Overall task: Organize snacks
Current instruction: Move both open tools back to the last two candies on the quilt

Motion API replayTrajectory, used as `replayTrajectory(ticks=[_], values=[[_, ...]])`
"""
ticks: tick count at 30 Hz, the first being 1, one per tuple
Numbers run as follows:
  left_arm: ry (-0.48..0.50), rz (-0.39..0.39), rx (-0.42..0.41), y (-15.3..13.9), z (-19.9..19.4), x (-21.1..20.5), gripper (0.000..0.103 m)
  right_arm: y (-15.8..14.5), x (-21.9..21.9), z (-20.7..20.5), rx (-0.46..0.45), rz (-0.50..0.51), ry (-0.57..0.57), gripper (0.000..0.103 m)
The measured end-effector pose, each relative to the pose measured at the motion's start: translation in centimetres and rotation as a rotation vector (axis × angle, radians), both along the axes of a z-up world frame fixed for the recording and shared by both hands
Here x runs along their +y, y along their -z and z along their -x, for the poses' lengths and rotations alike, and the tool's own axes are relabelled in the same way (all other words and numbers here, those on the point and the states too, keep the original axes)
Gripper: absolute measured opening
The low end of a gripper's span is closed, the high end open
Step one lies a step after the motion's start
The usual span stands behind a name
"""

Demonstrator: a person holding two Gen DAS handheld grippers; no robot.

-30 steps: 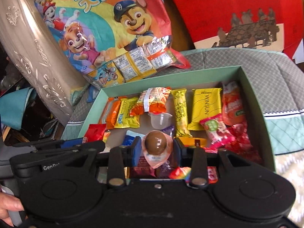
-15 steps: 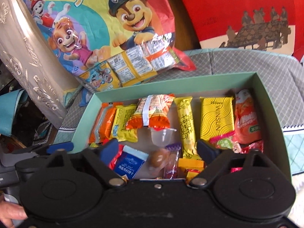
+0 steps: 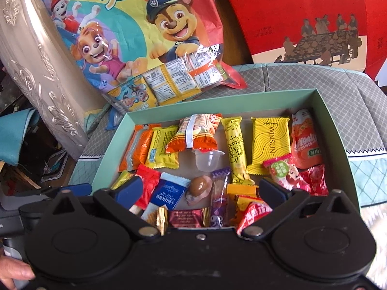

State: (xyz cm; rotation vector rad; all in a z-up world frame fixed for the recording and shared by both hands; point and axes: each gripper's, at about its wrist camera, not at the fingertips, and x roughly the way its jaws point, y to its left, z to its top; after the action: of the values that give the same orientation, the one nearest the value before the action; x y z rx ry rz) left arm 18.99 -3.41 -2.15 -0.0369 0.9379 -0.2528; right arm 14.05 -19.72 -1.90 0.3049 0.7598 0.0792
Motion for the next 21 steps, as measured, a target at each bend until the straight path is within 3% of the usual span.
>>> replayTrajectory(ticks=[10, 21], values=[[0.004, -0.003, -0.001, -0.2, 3.3, 2.5, 0.103, -0.5, 0.6, 3.7, -0.014, -0.032, -0.025, 0.103], [-0.084, 0.008, 0.086, 2.5, 5.2, 6.8, 0.103, 1.0, 3.1, 5.2, 0.034, -0.032, -0.087, 0.103]])
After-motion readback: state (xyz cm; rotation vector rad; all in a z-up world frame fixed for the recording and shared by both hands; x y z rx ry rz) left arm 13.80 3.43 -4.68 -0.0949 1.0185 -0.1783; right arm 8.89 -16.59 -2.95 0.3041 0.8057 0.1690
